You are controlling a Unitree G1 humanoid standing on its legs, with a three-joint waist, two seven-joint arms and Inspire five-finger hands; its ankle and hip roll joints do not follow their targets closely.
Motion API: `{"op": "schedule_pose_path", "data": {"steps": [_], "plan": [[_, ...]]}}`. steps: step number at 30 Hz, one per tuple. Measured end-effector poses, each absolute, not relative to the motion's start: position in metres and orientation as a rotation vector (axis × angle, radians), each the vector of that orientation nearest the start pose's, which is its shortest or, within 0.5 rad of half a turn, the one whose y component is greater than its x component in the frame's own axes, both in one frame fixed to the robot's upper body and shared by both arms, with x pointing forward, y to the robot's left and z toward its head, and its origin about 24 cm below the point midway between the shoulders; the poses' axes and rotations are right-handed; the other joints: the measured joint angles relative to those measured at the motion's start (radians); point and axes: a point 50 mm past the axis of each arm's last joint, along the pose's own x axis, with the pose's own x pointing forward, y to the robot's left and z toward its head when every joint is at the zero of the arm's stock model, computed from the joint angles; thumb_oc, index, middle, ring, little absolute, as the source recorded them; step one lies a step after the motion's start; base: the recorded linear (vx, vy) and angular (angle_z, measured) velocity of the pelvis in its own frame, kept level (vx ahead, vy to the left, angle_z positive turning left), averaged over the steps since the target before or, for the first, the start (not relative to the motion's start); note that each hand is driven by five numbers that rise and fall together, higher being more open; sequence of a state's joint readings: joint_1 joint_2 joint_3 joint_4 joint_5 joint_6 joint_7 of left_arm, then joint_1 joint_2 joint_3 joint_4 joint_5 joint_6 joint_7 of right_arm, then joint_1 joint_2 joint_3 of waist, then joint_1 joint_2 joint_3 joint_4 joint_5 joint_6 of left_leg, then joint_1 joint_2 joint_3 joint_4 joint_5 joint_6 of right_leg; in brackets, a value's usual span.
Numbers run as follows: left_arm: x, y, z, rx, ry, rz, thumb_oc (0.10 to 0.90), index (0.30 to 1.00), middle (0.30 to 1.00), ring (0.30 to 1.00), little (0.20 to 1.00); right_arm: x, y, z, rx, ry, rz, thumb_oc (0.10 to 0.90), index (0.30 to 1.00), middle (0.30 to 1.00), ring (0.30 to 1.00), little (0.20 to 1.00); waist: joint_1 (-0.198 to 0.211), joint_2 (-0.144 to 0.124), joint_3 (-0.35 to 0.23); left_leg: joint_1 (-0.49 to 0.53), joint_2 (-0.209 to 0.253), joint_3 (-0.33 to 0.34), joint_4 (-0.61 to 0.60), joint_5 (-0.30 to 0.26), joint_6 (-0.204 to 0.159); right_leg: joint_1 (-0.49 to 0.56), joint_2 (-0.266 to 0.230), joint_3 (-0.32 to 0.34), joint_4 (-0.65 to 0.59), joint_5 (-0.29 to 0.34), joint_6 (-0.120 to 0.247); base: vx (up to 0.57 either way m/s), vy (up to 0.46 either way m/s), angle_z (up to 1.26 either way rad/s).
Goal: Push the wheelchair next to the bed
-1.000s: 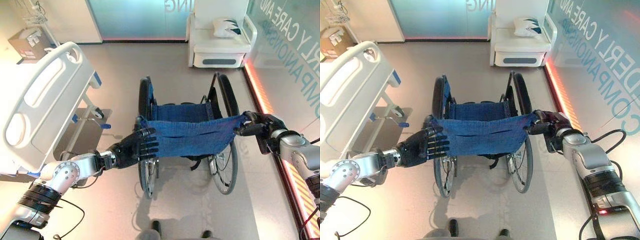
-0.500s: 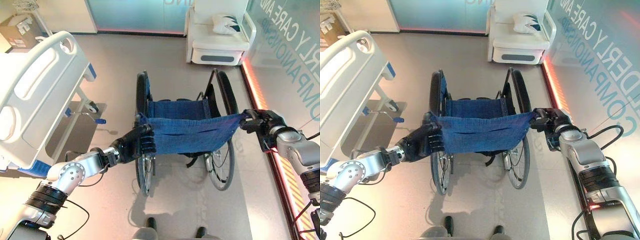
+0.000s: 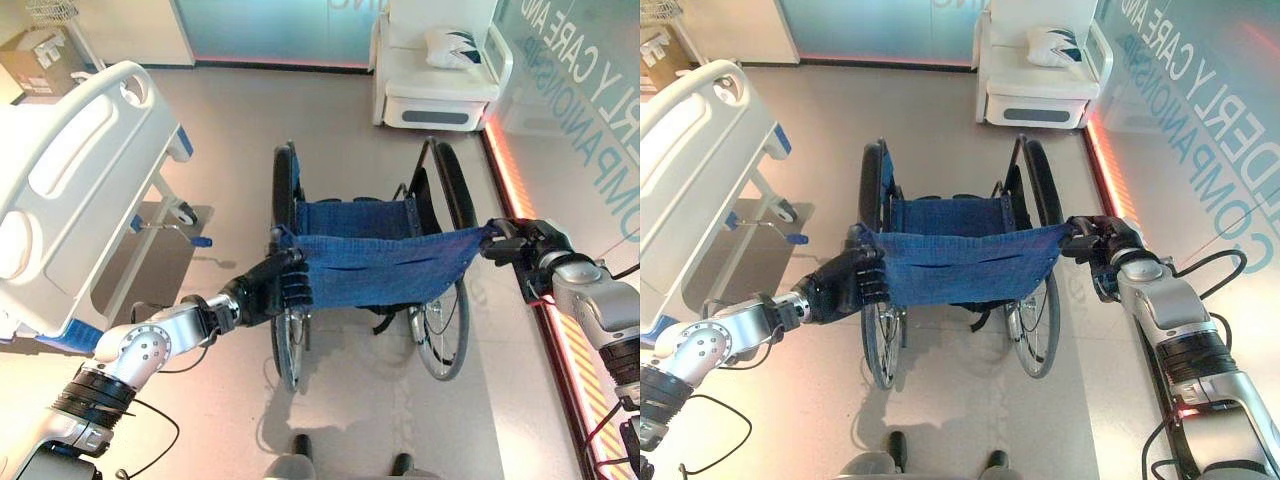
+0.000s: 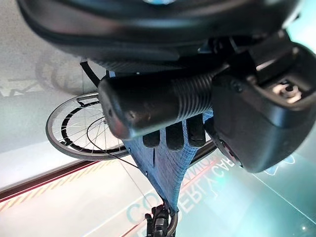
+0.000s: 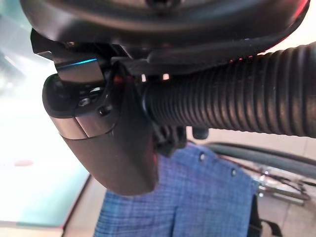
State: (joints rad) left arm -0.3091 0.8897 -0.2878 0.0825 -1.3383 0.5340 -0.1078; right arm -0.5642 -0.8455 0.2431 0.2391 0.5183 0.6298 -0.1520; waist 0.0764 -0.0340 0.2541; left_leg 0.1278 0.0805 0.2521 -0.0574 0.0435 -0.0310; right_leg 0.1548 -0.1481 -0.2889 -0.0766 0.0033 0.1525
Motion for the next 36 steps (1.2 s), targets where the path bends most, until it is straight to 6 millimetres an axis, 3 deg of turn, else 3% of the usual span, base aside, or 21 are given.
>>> {"op": "schedule_pose_path", "data": {"steps": [3,6,8,11,12,14,16,18,20,21,22,24,27,28,29,31,32,33,34,35,36], "plan": [[0.285,0.226,0.094,-0.376,0.490,-0.376,0.400,0.300,0.300,0.300,0.300,0.339,-0.272,0.147,-0.432,0.351,-0.164,0.400,0.300,0.300,0.300,0.300,0.004,0.002,0.025,-0.024,0.022,0.000,0.051,-0.010,-0.015,-0.039,0.007,-0.003,0.066,-0.029,-0.029,0.03,-0.135,-0.13],[0.289,0.234,0.104,-0.386,0.441,-0.322,0.400,0.300,0.300,0.300,0.300,0.347,-0.262,0.155,-0.444,0.327,-0.134,0.400,0.300,0.300,0.300,0.300,0.041,-0.027,0.082,-0.102,0.043,-0.008,0.257,-0.034,-0.045,-0.103,-0.010,0.009,0.218,-0.104,-0.058,0.14,-0.116,-0.28],[0.287,0.235,0.100,-0.379,0.455,-0.308,0.400,0.300,0.300,0.300,0.300,0.346,-0.261,0.152,-0.445,0.337,-0.126,0.400,0.300,0.300,0.300,0.300,0.055,-0.025,0.087,-0.110,0.053,-0.030,0.306,-0.034,-0.046,-0.099,-0.005,0.013,0.243,-0.122,-0.067,0.28,0.002,-0.08],[0.282,0.234,0.093,-0.420,0.462,-0.302,0.400,0.300,0.300,0.300,0.300,0.345,-0.261,0.147,-0.446,0.350,-0.124,0.400,0.300,0.300,0.300,0.300,0.063,-0.017,0.109,-0.230,0.083,-0.066,0.559,-0.063,-0.074,-0.037,0.025,0.087,0.207,-0.119,-0.088,0.39,0.102,0.05],[0.280,0.233,0.090,-0.426,0.469,-0.307,0.400,0.300,0.300,0.300,0.300,0.343,-0.262,0.145,-0.450,0.355,-0.125,0.400,0.300,0.300,0.300,0.300,0.063,-0.018,0.108,-0.235,0.061,-0.085,0.514,-0.080,-0.096,-0.028,0.025,0.096,0.192,-0.115,-0.087,0.44,0.145,0.15],[0.274,0.223,0.091,-0.432,0.463,-0.365,0.400,0.300,0.300,0.300,0.300,0.341,-0.271,0.154,-0.461,0.337,-0.139,0.400,0.300,0.300,0.300,0.300,0.068,0.016,0.116,-0.211,0.004,-0.138,0.195,-0.068,-0.099,-0.026,0.040,0.130,0.178,-0.112,-0.084,0.46,0.142,-0.16],[0.269,0.215,0.088,-0.461,0.461,-0.415,0.400,0.300,0.300,0.300,0.300,0.337,-0.278,0.160,-0.473,0.322,-0.155,0.400,0.300,0.300,0.300,0.300,0.093,0.057,0.123,-0.182,-0.005,-0.167,0.109,-0.032,-0.094,-0.023,0.058,0.180,0.178,-0.113,-0.083,0.34,0.115,-0.68],[0.263,0.210,0.087,-0.468,0.465,-0.452,0.400,0.300,0.300,0.300,0.300,0.337,-0.280,0.166,-0.495,0.304,-0.168,0.400,0.300,0.300,0.300,0.300,0.139,0.079,0.128,-0.169,-0.004,-0.129,0.117,-0.020,-0.093,-0.042,0.057,0.187,0.241,-0.137,-0.090,0.38,0.151,-0.94],[0.261,0.212,0.087,-0.451,0.474,-0.447,0.400,0.300,0.300,0.300,0.300,0.336,-0.280,0.163,-0.497,0.319,-0.162,0.400,0.300,0.300,0.300,0.300,0.163,0.073,0.130,-0.142,-0.007,-0.096,0.126,-0.001,-0.063,-0.062,0.055,0.131,0.431,-0.215,-0.098,0.32,0.134,-0.56],[0.261,0.216,0.088,-0.434,0.481,-0.428,0.400,0.300,0.300,0.300,0.300,0.336,-0.277,0.160,-0.497,0.332,-0.154,0.400,0.300,0.300,0.300,0.300,0.179,0.054,0.127,-0.137,-0.026,-0.070,0.162,0.015,0.006,-0.026,0.044,0.098,0.459,-0.294,-0.109,0.29,0.141,-0.55],[0.262,0.220,0.090,-0.433,0.474,-0.413,0.400,0.300,0.300,0.300,0.300,0.336,-0.275,0.161,-0.500,0.323,-0.144,0.400,0.300,0.300,0.300,0.300,0.187,0.035,0.127,-0.157,-0.046,-0.059,0.220,-0.004,0.035,0.002,0.024,0.109,0.405,-0.344,-0.062,0.39,0.211,-0.31],[0.264,0.226,0.091,-0.441,0.466,-0.396,0.400,0.300,0.300,0.300,0.300,0.336,-0.271,0.163,-0.500,0.311,-0.133,0.400,0.300,0.300,0.300,0.300,0.180,0.034,0.121,-0.184,-0.061,-0.064,0.284,-0.031,0.053,0.021,0.033,0.108,0.386,-0.340,-0.059,0.31,0.188,0.06],[0.270,0.228,0.097,-0.443,0.448,-0.416,0.400,0.300,0.300,0.300,0.300,0.336,-0.271,0.164,-0.509,0.306,-0.134,0.400,0.300,0.300,0.300,0.300,0.165,0.016,0.111,-0.193,-0.108,-0.113,0.289,-0.057,0.083,-0.035,0.014,0.116,0.506,-0.339,-0.028,0.22,0.130,0.13],[0.273,0.228,0.099,-0.445,0.440,-0.425,0.400,0.300,0.300,0.300,0.300,0.336,-0.272,0.166,-0.509,0.303,-0.139,0.400,0.300,0.300,0.300,0.300,0.164,0.016,0.111,-0.198,-0.110,-0.112,0.294,-0.062,0.089,-0.082,0.007,0.129,0.599,-0.332,-0.008,0.25,0.097,0.11],[0.275,0.229,0.100,-0.445,0.434,-0.430,0.400,0.300,0.300,0.300,0.300,0.336,-0.272,0.166,-0.508,0.300,-0.148,0.400,0.300,0.300,0.300,0.300,0.160,0.012,0.110,-0.198,-0.119,-0.123,0.296,-0.071,0.094,-0.162,0.002,0.190,0.750,-0.303,0.052,0.27,0.077,0.15],[0.276,0.230,0.103,-0.434,0.430,-0.426,0.400,0.300,0.300,0.300,0.300,0.336,-0.272,0.164,-0.509,0.305,-0.147,0.400,0.300,0.300,0.300,0.300,0.140,0.002,0.110,-0.177,-0.123,-0.136,0.276,-0.066,0.103,-0.223,0.017,0.235,0.858,-0.271,0.095,0.26,0.015,0.24],[0.276,0.231,0.103,-0.429,0.431,-0.420,0.400,0.300,0.300,0.300,0.300,0.336,-0.271,0.163,-0.508,0.306,-0.144,0.400,0.300,0.300,0.300,0.300,0.137,-0.004,0.110,-0.164,-0.126,-0.139,0.265,-0.064,0.105,-0.233,0.034,0.229,0.856,-0.278,0.081,0.30,-0.020,0.15],[0.276,0.233,0.103,-0.427,0.433,-0.414,0.400,0.300,0.300,0.300,0.300,0.337,-0.269,0.163,-0.506,0.303,-0.140,0.400,0.300,0.300,0.300,0.300,0.133,-0.002,0.110,-0.150,-0.127,-0.144,0.249,-0.062,0.103,-0.225,0.043,0.219,0.796,-0.313,0.019,0.29,-0.043,0.00],[0.276,0.235,0.103,-0.421,0.433,-0.412,0.400,0.300,0.300,0.300,0.300,0.337,-0.268,0.164,-0.504,0.297,-0.138,0.400,0.300,0.300,0.300,0.300,0.133,-0.002,0.110,-0.150,-0.124,-0.146,0.250,-0.063,0.105,-0.218,0.045,0.214,0.742,-0.317,0.012,0.24,-0.067,-0.15],[0.277,0.237,0.105,-0.423,0.423,-0.404,0.400,0.300,0.300,0.300,0.300,0.340,-0.265,0.171,-0.502,0.270,-0.132,0.400,0.300,0.300,0.300,0.300,0.130,0.013,0.118,-0.146,-0.126,-0.188,0.233,-0.073,0.115,-0.244,0.036,0.187,0.671,-0.351,-0.051,0.20,-0.066,-0.13],[0.278,0.238,0.105,-0.423,0.418,-0.399,0.400,0.300,0.300,0.300,0.300,0.341,-0.264,0.176,-0.500,0.251,-0.130,0.400,0.300,0.300,0.300,0.300,0.119,0.030,0.126,-0.143,-0.121,-0.202,0.228,-0.072,0.115,-0.262,0.036,0.184,0.642,-0.355,-0.057,0.32,-0.121,0.12]]}}
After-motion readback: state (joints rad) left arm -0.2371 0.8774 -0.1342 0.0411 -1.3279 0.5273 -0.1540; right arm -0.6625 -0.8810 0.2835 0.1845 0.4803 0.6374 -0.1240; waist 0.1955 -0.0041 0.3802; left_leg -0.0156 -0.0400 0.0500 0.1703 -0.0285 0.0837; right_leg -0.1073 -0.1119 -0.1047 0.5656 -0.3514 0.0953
